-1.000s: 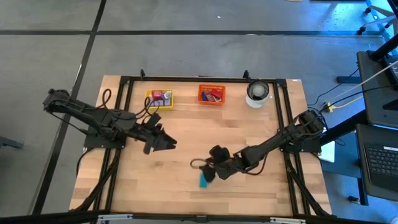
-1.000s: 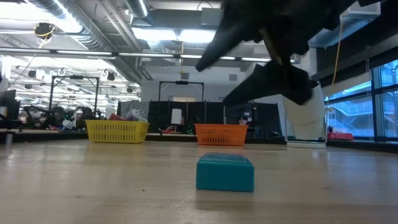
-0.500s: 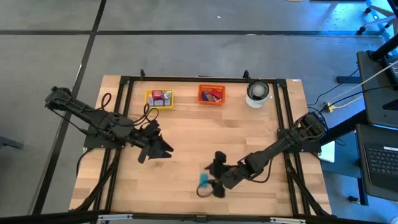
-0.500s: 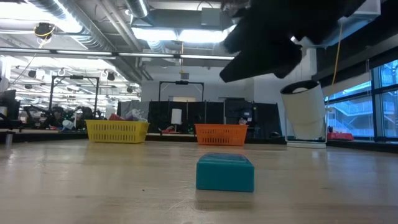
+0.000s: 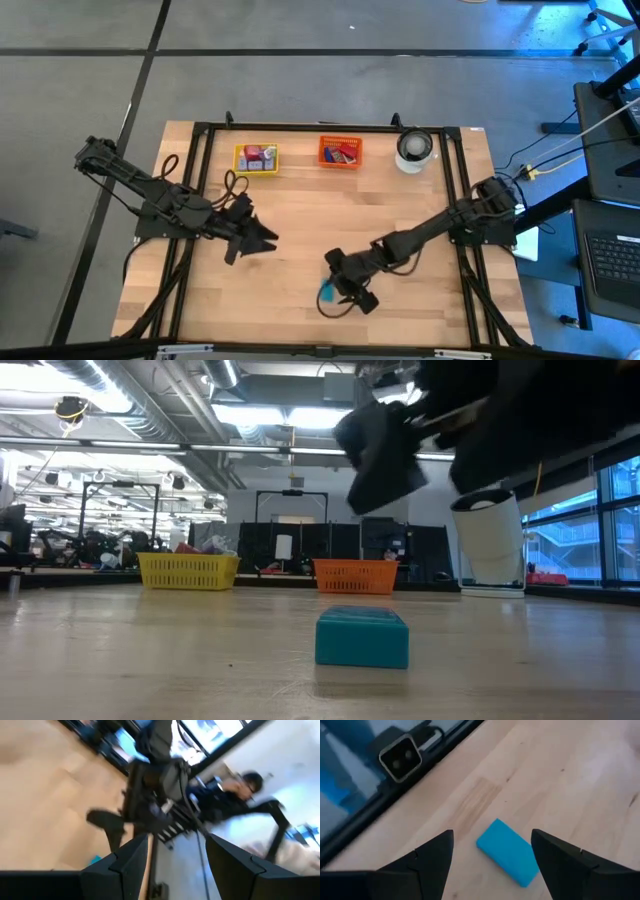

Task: Pick & Place Office items
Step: Put the blue digital timer into the orange bin

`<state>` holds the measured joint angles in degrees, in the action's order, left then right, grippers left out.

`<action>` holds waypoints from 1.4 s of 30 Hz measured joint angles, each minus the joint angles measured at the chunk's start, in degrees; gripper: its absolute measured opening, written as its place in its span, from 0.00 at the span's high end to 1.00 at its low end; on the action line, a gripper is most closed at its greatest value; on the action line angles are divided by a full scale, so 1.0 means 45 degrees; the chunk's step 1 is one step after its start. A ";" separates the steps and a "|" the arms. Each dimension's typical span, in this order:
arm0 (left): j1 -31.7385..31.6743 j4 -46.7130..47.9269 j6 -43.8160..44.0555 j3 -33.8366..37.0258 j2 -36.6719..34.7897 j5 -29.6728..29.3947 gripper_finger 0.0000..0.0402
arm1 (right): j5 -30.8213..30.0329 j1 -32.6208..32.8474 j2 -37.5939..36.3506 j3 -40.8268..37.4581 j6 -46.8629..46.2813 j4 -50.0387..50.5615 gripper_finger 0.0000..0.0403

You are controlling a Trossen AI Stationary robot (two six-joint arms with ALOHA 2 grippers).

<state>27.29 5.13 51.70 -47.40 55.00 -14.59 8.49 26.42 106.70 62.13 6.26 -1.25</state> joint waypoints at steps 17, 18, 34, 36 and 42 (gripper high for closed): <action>0.0015 -0.0039 0.1466 0.0000 0.0000 -0.5386 0.51 | 0.2964 -0.1356 0.1548 0.0006 0.6276 -0.0740 0.33; 0.0015 -0.0039 0.1491 0.0000 0.0000 -0.5557 0.51 | 0.3187 -0.1423 0.1660 0.0005 0.6372 -0.0731 0.33; 0.0015 -0.0119 0.2050 0.0010 0.0637 -0.6104 0.51 | 0.3951 -0.1877 0.2215 0.0009 0.6431 -0.1925 0.33; 0.0015 -0.0123 0.2050 0.0010 0.0842 -0.5992 0.51 | 0.3974 -0.1919 0.2215 0.0010 0.6429 -0.2085 0.33; 0.0015 -0.0136 0.2116 0.0010 0.1323 -0.5823 0.51 | 0.3921 -0.2092 0.2394 0.0010 0.5995 -0.2590 0.33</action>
<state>27.35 4.51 61.22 -47.35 60.95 -40.80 26.13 17.00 117.47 62.17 33.23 -12.91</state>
